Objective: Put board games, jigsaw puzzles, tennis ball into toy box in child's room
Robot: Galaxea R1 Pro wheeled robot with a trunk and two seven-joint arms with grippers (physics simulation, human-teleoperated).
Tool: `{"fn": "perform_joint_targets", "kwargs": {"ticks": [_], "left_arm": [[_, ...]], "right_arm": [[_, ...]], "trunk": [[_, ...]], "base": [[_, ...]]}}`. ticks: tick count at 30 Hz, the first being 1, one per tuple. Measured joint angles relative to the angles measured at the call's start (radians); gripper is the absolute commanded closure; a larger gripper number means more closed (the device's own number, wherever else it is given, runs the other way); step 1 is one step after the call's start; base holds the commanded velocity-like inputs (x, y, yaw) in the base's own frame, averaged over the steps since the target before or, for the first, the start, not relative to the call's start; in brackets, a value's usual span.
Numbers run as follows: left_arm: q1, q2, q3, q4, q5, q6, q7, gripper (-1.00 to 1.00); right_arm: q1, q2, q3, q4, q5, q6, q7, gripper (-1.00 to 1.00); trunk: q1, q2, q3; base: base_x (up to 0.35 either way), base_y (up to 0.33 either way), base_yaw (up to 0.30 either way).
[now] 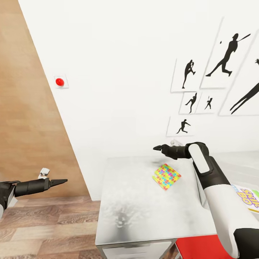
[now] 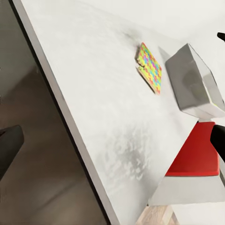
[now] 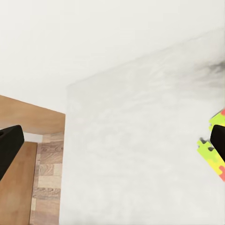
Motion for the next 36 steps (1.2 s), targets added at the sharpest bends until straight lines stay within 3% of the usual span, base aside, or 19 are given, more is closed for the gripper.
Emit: {"fn": "perform_joint_targets", "kwargs": {"ticks": [16,21,26,32,36], "left_arm": [[0.0,0.001,0.0,0.0,0.0,0.0,0.0,-1.0],[0.0,0.001,0.0,0.0,0.0,0.0,0.0,-1.0],[0.0,0.001,0.0,0.0,0.0,0.0,0.0,-1.0],[0.001,0.002,0.001,0.0,0.0,0.0,0.0,-1.0],[0.001,0.002,0.001,0.0,0.0,0.0,0.0,-1.0]], "right_arm": [[0.0,0.001,0.002,0.002,0.001,0.0,0.0,-1.0],[-0.025,0.004,0.001,0.05,0.005,0.0,-0.026,-1.0],[-0.084,0.01,0.001,0.137,0.007,0.0,-0.127,-1.0],[-0.171,0.017,-0.002,0.26,0.002,0.0,-0.331,-1.0],[-0.207,0.018,-0.004,0.326,-0.006,0.0,-0.385,-1.0]], "trunk": [[0.0,0.0,-0.001],[0.0,0.0,-0.001],[0.0,0.0,-0.001],[0.0,0.0,-0.001],[0.0,0.0,-0.001]], "base": [[0.0,0.0,0.0],[0.0,0.0,0.0],[0.0,0.0,0.0],[0.0,0.0,0.0],[0.0,0.0,0.0]]}}
